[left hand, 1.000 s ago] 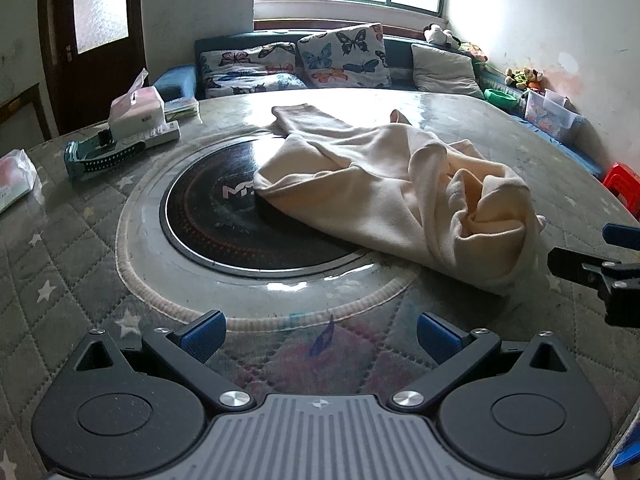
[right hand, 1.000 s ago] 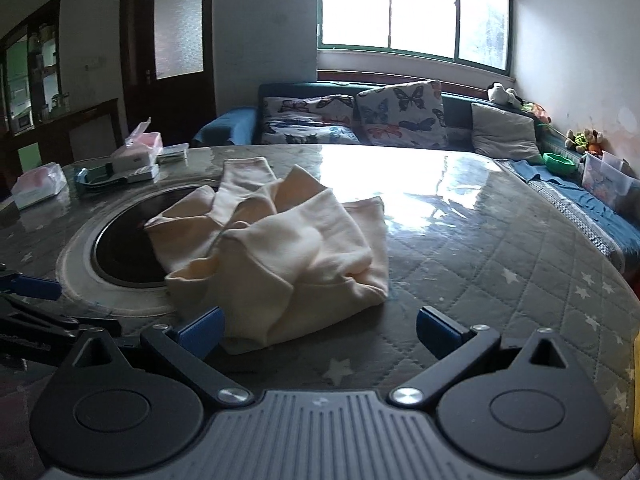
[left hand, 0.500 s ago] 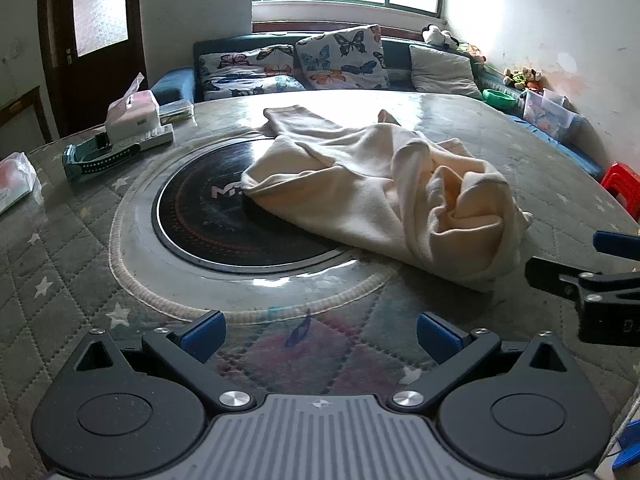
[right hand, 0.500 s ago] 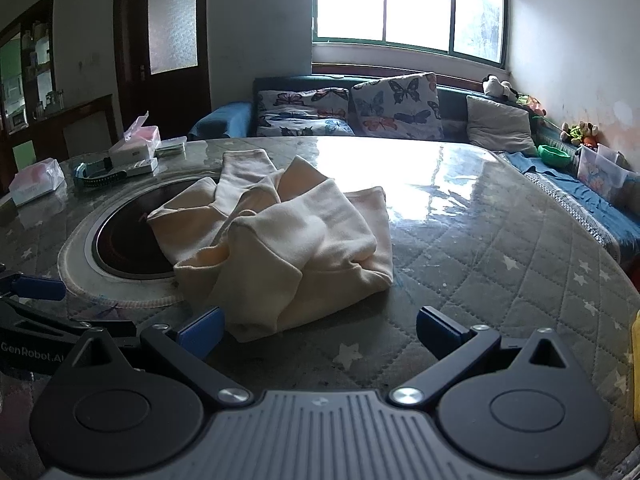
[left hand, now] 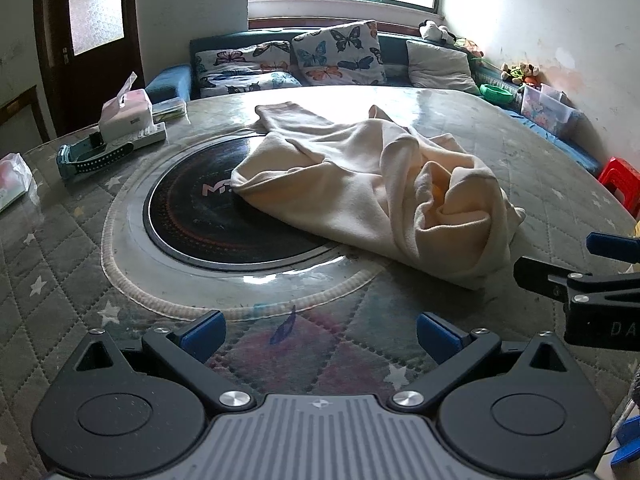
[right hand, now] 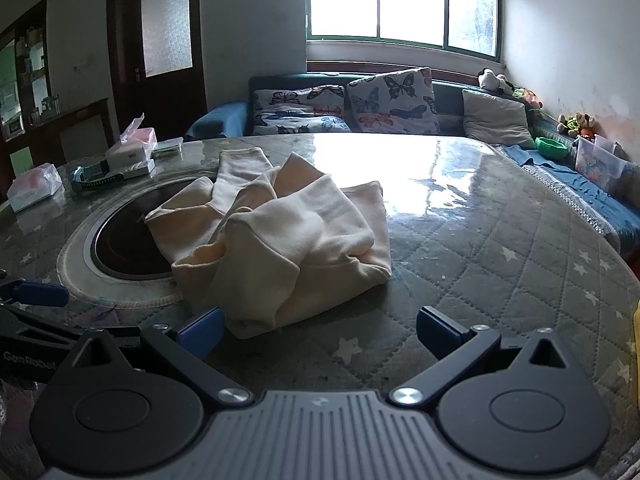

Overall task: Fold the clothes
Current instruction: 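Move both tools toward the crumpled cream shirt on the table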

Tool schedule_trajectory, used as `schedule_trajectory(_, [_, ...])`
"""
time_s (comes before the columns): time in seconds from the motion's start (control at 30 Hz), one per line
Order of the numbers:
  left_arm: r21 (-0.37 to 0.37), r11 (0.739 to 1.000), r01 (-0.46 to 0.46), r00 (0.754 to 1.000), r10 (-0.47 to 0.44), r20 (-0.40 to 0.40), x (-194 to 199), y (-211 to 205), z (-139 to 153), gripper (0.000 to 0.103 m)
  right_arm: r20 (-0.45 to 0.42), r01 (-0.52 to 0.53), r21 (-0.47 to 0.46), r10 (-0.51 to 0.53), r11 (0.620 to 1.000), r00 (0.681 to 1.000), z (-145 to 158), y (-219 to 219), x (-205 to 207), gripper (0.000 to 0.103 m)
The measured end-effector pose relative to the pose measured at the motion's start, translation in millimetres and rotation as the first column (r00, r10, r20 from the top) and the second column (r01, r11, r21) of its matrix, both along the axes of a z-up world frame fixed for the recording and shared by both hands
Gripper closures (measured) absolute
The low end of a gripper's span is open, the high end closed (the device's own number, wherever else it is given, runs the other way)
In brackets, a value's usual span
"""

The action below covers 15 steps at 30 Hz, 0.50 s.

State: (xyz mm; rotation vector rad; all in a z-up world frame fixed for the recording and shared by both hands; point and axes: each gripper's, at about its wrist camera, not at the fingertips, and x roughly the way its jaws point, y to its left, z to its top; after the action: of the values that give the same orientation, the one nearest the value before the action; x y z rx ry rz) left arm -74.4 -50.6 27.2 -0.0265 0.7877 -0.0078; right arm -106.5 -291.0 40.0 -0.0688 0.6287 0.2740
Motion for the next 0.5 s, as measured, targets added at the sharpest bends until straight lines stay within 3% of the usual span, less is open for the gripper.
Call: schedule_trajectory(0.5, [-0.004, 1.000, 0.008, 1.000, -0.008, 0.001, 11, 0, 7, 0.000, 0.004, 0.002, 0.007, -0.002, 1.000, 1.000, 9, 1, 4, 0.000])
